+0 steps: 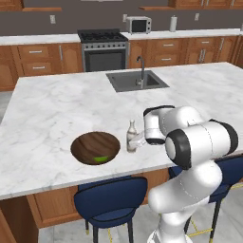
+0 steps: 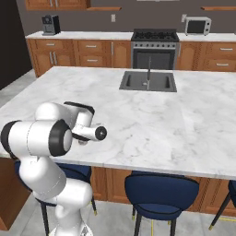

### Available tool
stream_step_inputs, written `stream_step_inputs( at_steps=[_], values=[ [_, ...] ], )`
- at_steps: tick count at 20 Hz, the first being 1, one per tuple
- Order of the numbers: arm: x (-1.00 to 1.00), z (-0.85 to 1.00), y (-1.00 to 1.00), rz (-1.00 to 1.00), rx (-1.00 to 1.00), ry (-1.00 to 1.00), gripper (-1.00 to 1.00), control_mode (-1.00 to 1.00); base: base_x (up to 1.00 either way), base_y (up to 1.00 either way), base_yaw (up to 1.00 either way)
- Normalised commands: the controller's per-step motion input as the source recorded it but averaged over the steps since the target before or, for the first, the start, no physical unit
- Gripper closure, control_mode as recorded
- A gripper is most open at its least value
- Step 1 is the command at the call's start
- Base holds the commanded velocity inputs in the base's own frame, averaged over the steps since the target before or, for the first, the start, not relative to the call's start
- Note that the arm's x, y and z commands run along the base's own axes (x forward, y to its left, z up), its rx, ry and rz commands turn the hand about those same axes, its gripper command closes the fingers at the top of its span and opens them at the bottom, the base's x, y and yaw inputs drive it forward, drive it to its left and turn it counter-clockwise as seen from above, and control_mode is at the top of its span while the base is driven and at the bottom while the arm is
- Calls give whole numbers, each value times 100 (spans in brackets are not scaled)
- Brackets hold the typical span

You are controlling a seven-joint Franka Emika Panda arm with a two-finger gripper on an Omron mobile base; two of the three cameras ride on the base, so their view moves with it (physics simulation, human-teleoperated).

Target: There is a bowl on the dining counter. Grab a lemon wedge from the fridge and place it in the bowl. Then get the liquor bottle and glass cup from the cabinet and place them next to the bowl.

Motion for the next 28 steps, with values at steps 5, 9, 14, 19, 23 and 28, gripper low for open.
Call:
stream_step_inputs(
  at_steps=[5, 9, 14, 19, 23, 28],
  values=[
    [-4, 3, 0, 0, 0, 0, -100, -100, 0, 0, 0],
    [-34, 48, 0, 0, 0, 0, -100, -100, 0, 0, 0],
    [-34, 75, 0, 0, 0, 0, -100, -100, 0, 0, 0],
    [-27, 100, 0, -1, -1, 1, -100, -100, 0, 0, 0],
    [-32, 100, -1, -3, -2, 1, -100, -100, 0, 0, 0],
    [-29, 100, -4, -5, -1, 0, -100, -100, 0, 0, 0]
  ],
)
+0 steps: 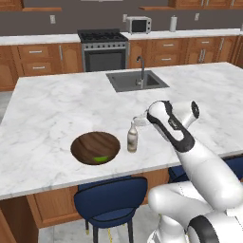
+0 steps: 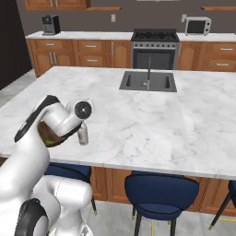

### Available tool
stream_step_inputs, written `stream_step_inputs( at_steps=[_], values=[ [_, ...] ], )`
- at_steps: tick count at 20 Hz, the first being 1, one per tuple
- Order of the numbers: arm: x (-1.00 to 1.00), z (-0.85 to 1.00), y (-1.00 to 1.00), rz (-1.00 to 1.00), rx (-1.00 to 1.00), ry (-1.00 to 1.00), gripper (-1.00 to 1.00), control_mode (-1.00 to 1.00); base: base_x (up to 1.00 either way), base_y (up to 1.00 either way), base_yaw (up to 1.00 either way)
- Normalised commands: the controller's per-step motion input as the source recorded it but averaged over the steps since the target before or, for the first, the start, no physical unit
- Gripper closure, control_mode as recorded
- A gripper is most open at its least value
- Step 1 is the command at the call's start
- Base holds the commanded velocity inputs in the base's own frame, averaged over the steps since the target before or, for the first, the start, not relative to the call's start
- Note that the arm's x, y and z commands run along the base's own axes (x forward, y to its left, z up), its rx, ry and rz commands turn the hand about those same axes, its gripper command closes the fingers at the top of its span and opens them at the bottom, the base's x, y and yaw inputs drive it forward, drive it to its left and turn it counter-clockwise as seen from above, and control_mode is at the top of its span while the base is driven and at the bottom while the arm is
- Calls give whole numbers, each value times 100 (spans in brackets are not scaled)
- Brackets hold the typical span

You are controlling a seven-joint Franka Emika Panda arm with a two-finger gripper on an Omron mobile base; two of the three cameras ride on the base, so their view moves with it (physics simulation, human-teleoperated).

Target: There is a bowl on the dining counter. Grab a lemon wedge from the fridge and place it in the bowl. Then get the liquor bottle and glass cup from the cabinet and place them next to the bowl.

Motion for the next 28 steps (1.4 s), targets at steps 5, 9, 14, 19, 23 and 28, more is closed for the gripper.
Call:
stream_step_inputs(
  at_steps=[5, 9, 14, 19, 23, 28],
  values=[
    [-27, 100, -13, -8, -2, 1, -100, -100, 0, 0, 0],
    [-61, 69, -40, -19, -12, 0, -100, -100, 0, 0, 0],
    [-80, 49, -47, -21, -15, -2, -100, -100, 0, 0, 0],
    [-65, 63, -27, -19, -8, 0, -100, -100, 0, 0, 0],
    [-51, 68, -19, -17, -4, 0, -100, -100, 0, 0, 0],
    [-36, 39, -27, -17, -1, 0, -100, -100, 0, 0, 0]
  ],
)
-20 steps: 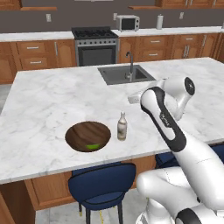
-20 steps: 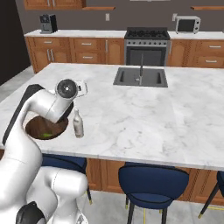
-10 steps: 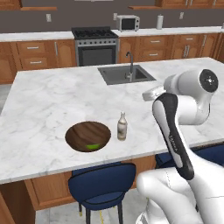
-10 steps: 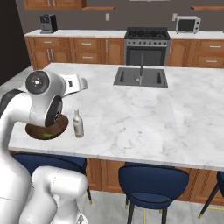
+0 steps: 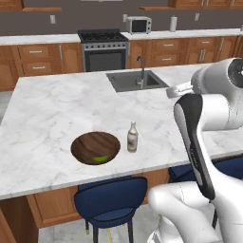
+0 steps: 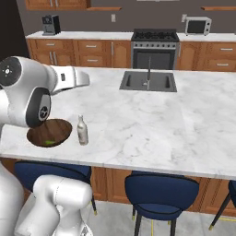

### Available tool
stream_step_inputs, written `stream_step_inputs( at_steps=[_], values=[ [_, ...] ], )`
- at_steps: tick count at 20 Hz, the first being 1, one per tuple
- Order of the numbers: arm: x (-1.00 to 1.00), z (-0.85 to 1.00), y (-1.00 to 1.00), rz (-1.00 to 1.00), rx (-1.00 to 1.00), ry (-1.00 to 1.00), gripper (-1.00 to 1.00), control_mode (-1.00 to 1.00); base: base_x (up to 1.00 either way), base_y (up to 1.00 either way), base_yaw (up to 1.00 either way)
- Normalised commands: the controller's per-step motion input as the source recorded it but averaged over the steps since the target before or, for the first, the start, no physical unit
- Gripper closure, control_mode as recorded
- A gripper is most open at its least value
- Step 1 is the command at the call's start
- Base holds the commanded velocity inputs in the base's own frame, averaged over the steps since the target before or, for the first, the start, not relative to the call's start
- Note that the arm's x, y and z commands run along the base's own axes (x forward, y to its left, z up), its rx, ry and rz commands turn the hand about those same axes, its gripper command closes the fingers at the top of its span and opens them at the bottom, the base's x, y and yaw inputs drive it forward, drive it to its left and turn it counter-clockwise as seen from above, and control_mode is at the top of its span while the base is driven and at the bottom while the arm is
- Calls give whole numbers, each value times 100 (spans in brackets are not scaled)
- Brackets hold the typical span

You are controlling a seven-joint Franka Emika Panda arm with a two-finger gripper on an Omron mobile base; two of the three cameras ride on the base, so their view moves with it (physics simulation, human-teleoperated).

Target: There is a bowl on the dining counter. Grab a lemon wedge from the fridge and place it in the bowl. Then get the liquor bottle and glass cup from the cabinet and place them next to the bowl.

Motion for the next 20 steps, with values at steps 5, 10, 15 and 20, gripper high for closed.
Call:
stream_step_inputs(
  at_steps=[5, 10, 15, 20],
  values=[
    [-5, -7, -2, -9, -3, 2, -100, -100, 0, 0, 0],
    [-6, 0, -7, 0, 0, -1, -100, 100, -51, -60, -1],
    [0, 0, 0, 0, 0, 0, -100, 100, -60, -100, -1],
    [0, 0, 0, 0, 0, 0, -100, 100, -27, -100, -3]
  ],
)
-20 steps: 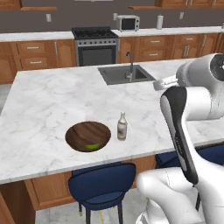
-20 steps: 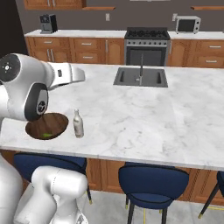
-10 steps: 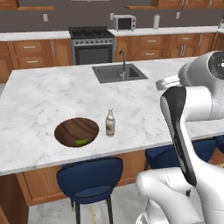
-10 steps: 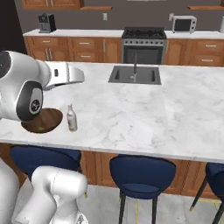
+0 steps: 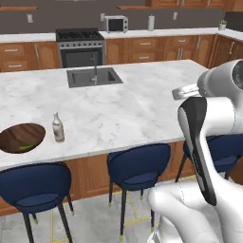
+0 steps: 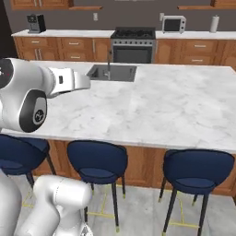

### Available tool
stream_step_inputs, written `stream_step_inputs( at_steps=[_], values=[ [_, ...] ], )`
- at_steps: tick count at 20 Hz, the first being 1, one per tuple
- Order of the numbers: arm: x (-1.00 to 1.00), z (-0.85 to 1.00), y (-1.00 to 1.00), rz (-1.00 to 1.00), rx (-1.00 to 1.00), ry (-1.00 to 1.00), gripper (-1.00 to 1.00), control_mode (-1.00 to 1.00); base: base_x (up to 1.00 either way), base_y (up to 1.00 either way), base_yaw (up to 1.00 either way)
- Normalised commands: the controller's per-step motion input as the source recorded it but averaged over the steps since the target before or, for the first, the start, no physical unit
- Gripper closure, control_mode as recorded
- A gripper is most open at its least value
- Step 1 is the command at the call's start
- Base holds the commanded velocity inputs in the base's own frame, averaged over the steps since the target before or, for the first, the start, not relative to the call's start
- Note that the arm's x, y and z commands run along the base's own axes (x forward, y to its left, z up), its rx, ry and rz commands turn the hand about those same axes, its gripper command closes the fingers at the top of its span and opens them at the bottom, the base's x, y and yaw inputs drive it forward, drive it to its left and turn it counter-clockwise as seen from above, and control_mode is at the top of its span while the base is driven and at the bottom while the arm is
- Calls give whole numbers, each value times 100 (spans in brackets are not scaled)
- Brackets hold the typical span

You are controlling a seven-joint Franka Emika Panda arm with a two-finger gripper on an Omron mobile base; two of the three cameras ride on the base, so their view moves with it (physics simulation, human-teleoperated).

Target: There is a bowl on the dining counter. Grab a lemon wedge from the fridge and place it in the bowl. Then get the liquor bottle and glass cup from the cabinet and place them next to the bowl.

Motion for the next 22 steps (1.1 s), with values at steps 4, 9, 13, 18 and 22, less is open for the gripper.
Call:
stream_step_inputs(
  at_steps=[4, 9, 13, 18, 22],
  values=[
    [0, 0, 0, 0, 0, 0, -100, 100, -7, -100, -2],
    [0, 0, 0, 0, 0, 0, -100, 100, 0, -100, -1],
    [0, 0, 0, 0, 0, 0, -100, 100, 0, -100, 0],
    [0, 0, 0, 0, 0, 0, -100, 100, 0, -100, 0],
    [0, 0, 0, 0, 0, 0, -100, 100, 4, -100, 0]
  ],
)
